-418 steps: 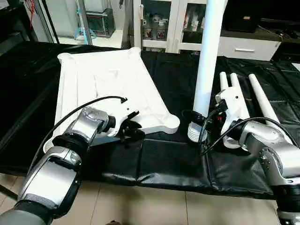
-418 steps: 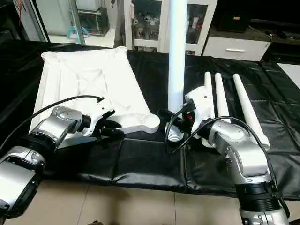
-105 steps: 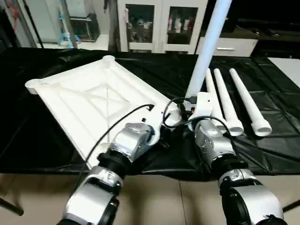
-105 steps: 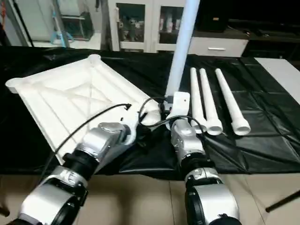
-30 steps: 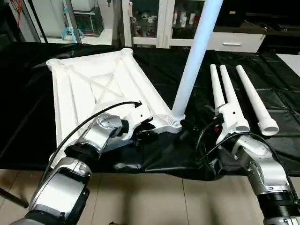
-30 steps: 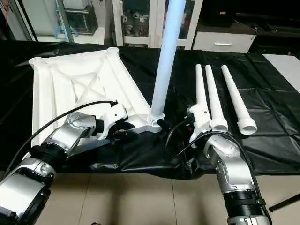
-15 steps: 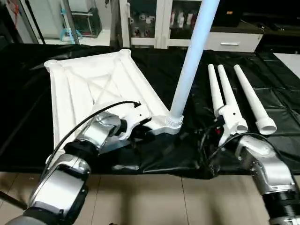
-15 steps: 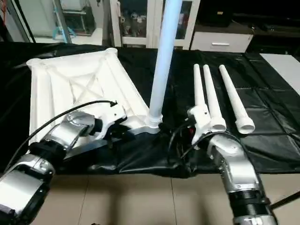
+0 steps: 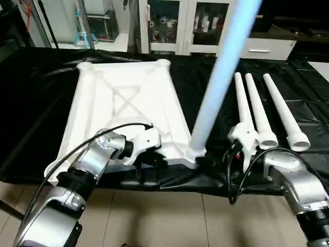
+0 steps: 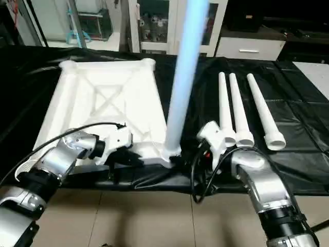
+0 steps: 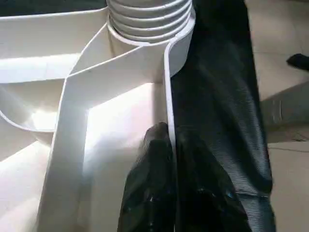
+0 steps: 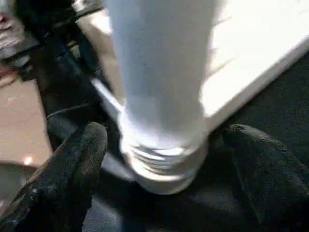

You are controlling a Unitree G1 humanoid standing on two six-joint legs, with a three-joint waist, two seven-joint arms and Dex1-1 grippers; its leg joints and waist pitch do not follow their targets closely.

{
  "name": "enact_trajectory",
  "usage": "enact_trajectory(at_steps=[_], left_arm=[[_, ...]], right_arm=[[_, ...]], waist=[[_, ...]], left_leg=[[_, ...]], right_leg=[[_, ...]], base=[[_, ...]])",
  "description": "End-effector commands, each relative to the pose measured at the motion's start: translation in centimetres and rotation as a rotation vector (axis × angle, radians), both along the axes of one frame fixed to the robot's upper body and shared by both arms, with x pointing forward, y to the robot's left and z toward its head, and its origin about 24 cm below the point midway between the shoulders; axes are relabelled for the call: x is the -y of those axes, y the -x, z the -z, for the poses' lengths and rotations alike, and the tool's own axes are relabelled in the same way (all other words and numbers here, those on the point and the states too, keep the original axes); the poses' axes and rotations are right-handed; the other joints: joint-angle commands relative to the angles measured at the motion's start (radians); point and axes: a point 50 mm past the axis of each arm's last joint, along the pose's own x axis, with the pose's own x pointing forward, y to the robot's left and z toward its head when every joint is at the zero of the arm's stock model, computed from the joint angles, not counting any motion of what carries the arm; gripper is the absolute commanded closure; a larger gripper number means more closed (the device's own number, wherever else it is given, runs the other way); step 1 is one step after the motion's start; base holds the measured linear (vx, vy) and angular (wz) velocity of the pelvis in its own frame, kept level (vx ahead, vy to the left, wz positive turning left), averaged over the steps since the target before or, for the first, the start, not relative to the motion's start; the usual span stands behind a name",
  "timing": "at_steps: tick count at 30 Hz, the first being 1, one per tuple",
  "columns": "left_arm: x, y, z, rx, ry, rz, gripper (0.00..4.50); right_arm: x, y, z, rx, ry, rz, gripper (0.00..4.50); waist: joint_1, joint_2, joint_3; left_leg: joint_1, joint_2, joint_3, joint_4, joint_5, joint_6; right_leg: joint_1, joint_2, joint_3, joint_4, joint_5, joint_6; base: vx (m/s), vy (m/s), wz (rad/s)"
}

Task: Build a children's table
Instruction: Rotate leg to tighten

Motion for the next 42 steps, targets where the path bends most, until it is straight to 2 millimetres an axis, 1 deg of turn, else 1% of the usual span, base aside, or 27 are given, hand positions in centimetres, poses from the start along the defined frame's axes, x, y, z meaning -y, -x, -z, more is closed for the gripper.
enact_trajectory(at_steps=[1,2,4,6,7,10,12,15,16,19,22,24,25,26,28,30,31,34,35,36,40,42], left_arm=[[0.2,1.1,1.4,-0.057,-0.046,0.046,4.49],[0.2,1.1,1.4,-0.057,-0.046,0.046,4.49],[0.2,1.1,1.4,-0.057,-0.048,0.046,4.49],[0.2,1.2,1.4,-0.059,-0.049,0.047,4.49],[0.2,1.2,1.3,-0.059,-0.049,0.047,4.49],[0.1,1.2,1.3,-0.059,-0.050,0.048,4.49],[0.1,1.2,1.2,-0.058,-0.050,0.046,4.49],[0.1,1.2,1.2,-0.058,-0.053,0.045,4.49],[0.1,1.2,1.2,-0.058,-0.053,0.045,4.50],[0.0,1.3,1.3,-0.059,-0.056,0.043,4.50],[0.0,1.3,1.3,-0.061,-0.057,0.042,4.50],[-0.1,1.3,1.3,-0.063,-0.058,0.042,4.50],[-0.1,1.3,1.3,-0.063,-0.058,0.042,4.50],[-0.1,1.3,1.3,-0.065,-0.059,0.043,4.50],[-0.1,1.3,1.3,-0.067,-0.060,0.044,4.50],[-0.1,1.3,1.2,-0.070,-0.060,0.045,4.50],[-0.1,1.3,1.2,-0.070,-0.060,0.045,4.50],[-0.2,1.3,1.2,-0.072,-0.061,0.046,4.50],[-0.2,1.3,1.2,-0.072,-0.061,0.046,4.50],[-0.2,1.3,1.2,-0.073,-0.062,0.046,4.50],[-0.2,1.4,1.2,-0.078,-0.063,0.043,4.50],[-0.3,1.4,1.3,-0.083,-0.053,0.025,4.50]], right_arm=[[-0.2,-0.3,-0.2,0.012,0.032,-0.042,0.29],[-0.3,-0.3,-0.1,0.013,0.033,-0.042,0.29],[-0.7,-0.5,0.0,0.016,0.037,-0.049,0.29],[-1.0,-1.0,0.2,0.023,0.036,-0.040,0.29],[-1.2,-1.2,0.3,0.028,0.034,-0.035,0.29],[-1.4,-1.6,0.3,0.037,0.023,-0.019,0.29],[-1.6,-1.9,0.1,0.037,-0.005,-0.016,0.29],[-1.7,-2.0,0.2,0.032,-0.016,-0.020,0.29],[-1.7,-2.0,0.2,0.032,-0.016,-0.020,0.58],[-1.9,-1.9,0.7,0.021,-0.012,-0.038,0.68],[-2.0,-1.9,0.8,0.018,-0.016,-0.041,1.02],[-2.0,-1.9,0.8,0.018,-0.019,-0.042,1.10],[-2.0,-2.0,0.8,0.018,-0.021,-0.042,1.23],[-2.0,-2.0,0.8,0.019,-0.023,-0.041,1.23],[-2.1,-2.0,0.8,0.020,-0.031,-0.041,1.49],[-2.1,-2.0,0.9,0.021,-0.036,-0.042,1.61],[-2.2,-2.0,0.9,0.020,-0.038,-0.042,1.66],[-2.2,-2.0,0.9,0.021,-0.046,-0.044,1.72],[-2.2,-2.0,0.9,0.021,-0.046,-0.043,1.74],[-2.2,-1.9,0.9,0.022,-0.049,-0.043,1.74],[-2.3,-1.8,1.2,0.018,-0.056,-0.032,1.75],[-2.2,-2.0,1.5,0.017,-0.061,0.013,1.75]], waist=[[-0.006,-0.012,-0.056],[-0.006,-0.012,-0.056],[-0.005,-0.011,-0.058],[-0.007,-0.011,-0.060],[-0.005,-0.010,-0.059],[-0.005,-0.010,-0.060],[-0.004,-0.010,-0.061],[-0.004,-0.010,-0.061],[-0.004,-0.010,-0.060],[-0.004,-0.009,-0.060],[-0.004,-0.010,-0.060],[-0.003,-0.008,-0.061],[-0.004,-0.009,-0.061],[-0.004,-0.008,-0.061],[-0.004,-0.008,-0.060],[-0.004,-0.008,-0.060],[-0.003,-0.006,-0.060],[-0.004,-0.006,-0.061],[-0.004,-0.007,-0.062],[-0.004,-0.005,-0.062],[-0.005,-0.008,-0.061],[-0.005,-0.007,-0.061]], left_leg=[[0.015,0.062,-0.020,-0.078,-0.223,0.037],[0.013,0.061,-0.020,-0.077,-0.213,0.038],[0.015,0.060,-0.018,-0.075,-0.198,0.043],[0.012,0.058,-0.017,-0.073,-0.179,0.048],[0.015,0.059,-0.016,-0.072,-0.183,0.048],[0.015,0.059,-0.016,-0.073,-0.183,0.046],[0.014,0.058,-0.017,-0.072,-0.175,0.048],[0.014,0.058,-0.015,-0.071,-0.175,0.052],[0.013,0.058,-0.016,-0.072,-0.174,0.052],[0.014,0.059,-0.016,-0.073,-0.184,0.048],[0.013,0.058,-0.016,-0.072,-0.180,0.049],[0.015,0.059,-0.015,-0.072,-0.179,0.049],[0.014,0.058,-0.015,-0.072,-0.177,0.051],[0.014,0.058,-0.015,-0.071,-0.176,0.052],[0.013,0.058,-0.015,-0.072,-0.178,0.052],[0.014,0.058,-0.015,-0.072,-0.184,0.050],[0.014,0.059,-0.016,-0.073,-0.184,0.048],[0.015,0.059,-0.016,-0.073,-0.182,0.048],[0.014,0.058,-0.016,-0.072,-0.177,0.049],[0.014,0.059,-0.016,-0.072,-0.173,0.050],[0.014,0.058,-0.015,-0.072,-0.182,0.050],[0.014,0.058,-0.016,-0.073,-0.187,0.047]], right_leg=[[0.038,-0.074,0.044,-0.078,-0.230,-0.215],[0.039,-0.074,0.043,-0.076,-0.218,-0.216],[0.038,-0.073,0.043,-0.074,-0.189,-0.223],[0.039,-0.072,0.042,-0.069,-0.155,-0.236],[0.037,-0.072,0.043,-0.071,-0.158,-0.238],[0.038,-0.072,0.042,-0.069,-0.156,-0.241],[0.041,-0.071,0.042,-0.066,-0.139,-0.243],[0.041,-0.071,0.042,-0.067,-0.136,-0.245],[0.041,-0.071,0.042,-0.066,-0.136,-0.246],[0.040,-0.071,0.042,-0.068,-0.147,-0.244],[0.042,-0.071,0.042,-0.068,-0.148,-0.243],[0.041,-0.071,0.042,-0.067,-0.141,-0.244],[0.041,-0.070,0.042,-0.067,-0.137,-0.245],[0.041,-0.070,0.042,-0.066,-0.133,-0.246],[0.042,-0.071,0.042,-0.067,-0.139,-0.247],[0.041,-0.071,0.042,-0.068,-0.150,-0.245],[0.041,-0.071,0.042,-0.068,-0.151,-0.245],[0.041,-0.069,0.041,-0.066,-0.139,-0.247],[0.042,-0.069,0.041,-0.065,-0.129,-0.249],[0.042,-0.070,0.041,-0.064,-0.121,-0.251],[0.042,-0.070,0.042,-0.066,-0.137,-0.250],[0.041,-0.070,0.041,-0.067,-0.147,-0.249]], base=[[0.000,0.000,0.00],[0.000,0.000,0.00],[0.000,0.000,0.00],[0.000,0.000,0.00],[0.000,0.000,0.00],[0.000,0.000,0.00],[0.000,0.000,0.00],[0.000,0.000,0.00],[0.000,0.000,0.00],[0.000,0.000,0.00],[0.000,0.000,0.00],[0.000,0.000,0.00],[0.000,0.000,0.00],[0.000,0.000,0.00],[0.000,0.000,0.00],[0.000,0.000,0.00],[0.000,0.000,0.00],[0.000,0.000,0.00],[0.000,0.000,0.00],[0.000,0.000,0.00],[0.000,0.000,0.00],[0.000,0.000,0.00]])
